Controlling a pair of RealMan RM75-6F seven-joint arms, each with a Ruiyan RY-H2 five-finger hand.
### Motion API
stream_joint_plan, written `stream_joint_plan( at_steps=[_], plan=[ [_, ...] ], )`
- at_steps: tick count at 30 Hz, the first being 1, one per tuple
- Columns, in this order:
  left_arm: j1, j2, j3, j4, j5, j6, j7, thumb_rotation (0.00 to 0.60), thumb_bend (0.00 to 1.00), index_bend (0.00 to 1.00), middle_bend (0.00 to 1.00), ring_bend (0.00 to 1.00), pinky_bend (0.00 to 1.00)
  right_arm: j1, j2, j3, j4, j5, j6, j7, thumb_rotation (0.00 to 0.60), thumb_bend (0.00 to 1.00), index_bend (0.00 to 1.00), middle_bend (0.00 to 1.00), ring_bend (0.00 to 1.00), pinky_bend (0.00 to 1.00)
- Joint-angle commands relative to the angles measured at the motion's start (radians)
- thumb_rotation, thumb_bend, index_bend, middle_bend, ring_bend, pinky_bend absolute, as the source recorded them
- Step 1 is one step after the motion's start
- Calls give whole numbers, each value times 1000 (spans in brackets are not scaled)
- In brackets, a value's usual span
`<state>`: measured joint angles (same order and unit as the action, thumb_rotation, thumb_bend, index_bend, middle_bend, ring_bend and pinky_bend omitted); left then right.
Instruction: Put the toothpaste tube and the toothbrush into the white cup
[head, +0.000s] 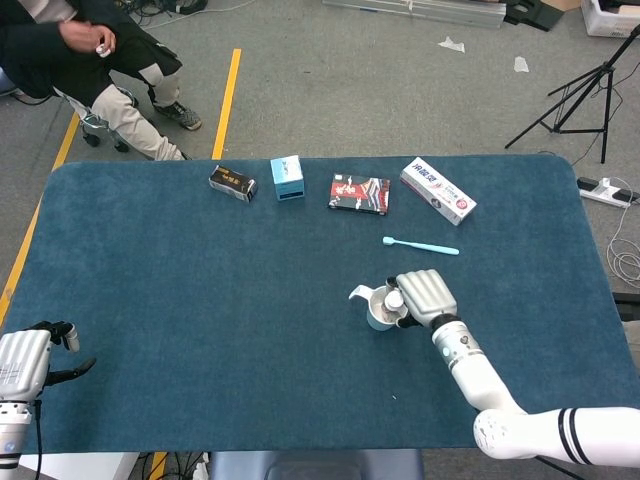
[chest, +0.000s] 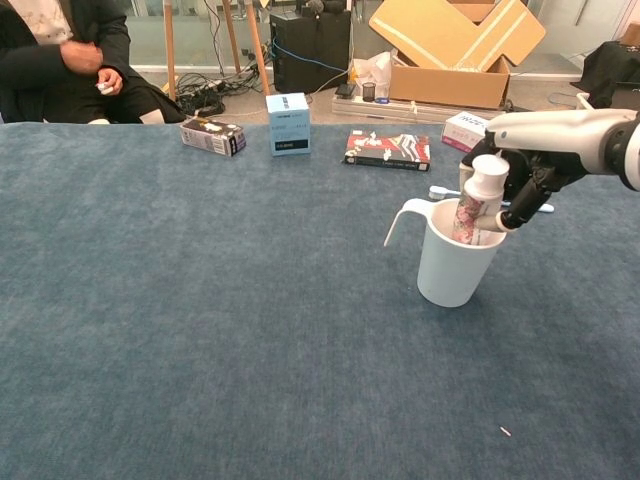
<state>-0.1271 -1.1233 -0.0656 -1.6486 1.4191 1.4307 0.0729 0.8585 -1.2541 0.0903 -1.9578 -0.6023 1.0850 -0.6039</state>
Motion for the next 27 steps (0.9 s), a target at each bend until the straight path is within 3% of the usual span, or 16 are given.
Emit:
stream_joint_plan(
  at_steps=[1, 10, 27],
  plan=[
    [0, 0, 0, 0, 0, 0, 0, 600, 42, 661, 621, 533, 631, 0, 2, 0, 1, -1, -5, 3, 600, 211, 483, 1000, 1000, 1000],
    [0, 1, -1, -1, -1, 1, -1, 600, 42, 661, 621, 534, 631, -3, 7, 8, 1, -12, -12, 22, 600, 142, 328, 1000, 1000, 1000],
    [0, 1, -1, -1, -1, 1, 0, 600, 42, 662, 621, 534, 632, -11, 52, 21, -21, -31, 15, 26, 600, 141, 319, 1000, 1000, 1000]
  ],
)
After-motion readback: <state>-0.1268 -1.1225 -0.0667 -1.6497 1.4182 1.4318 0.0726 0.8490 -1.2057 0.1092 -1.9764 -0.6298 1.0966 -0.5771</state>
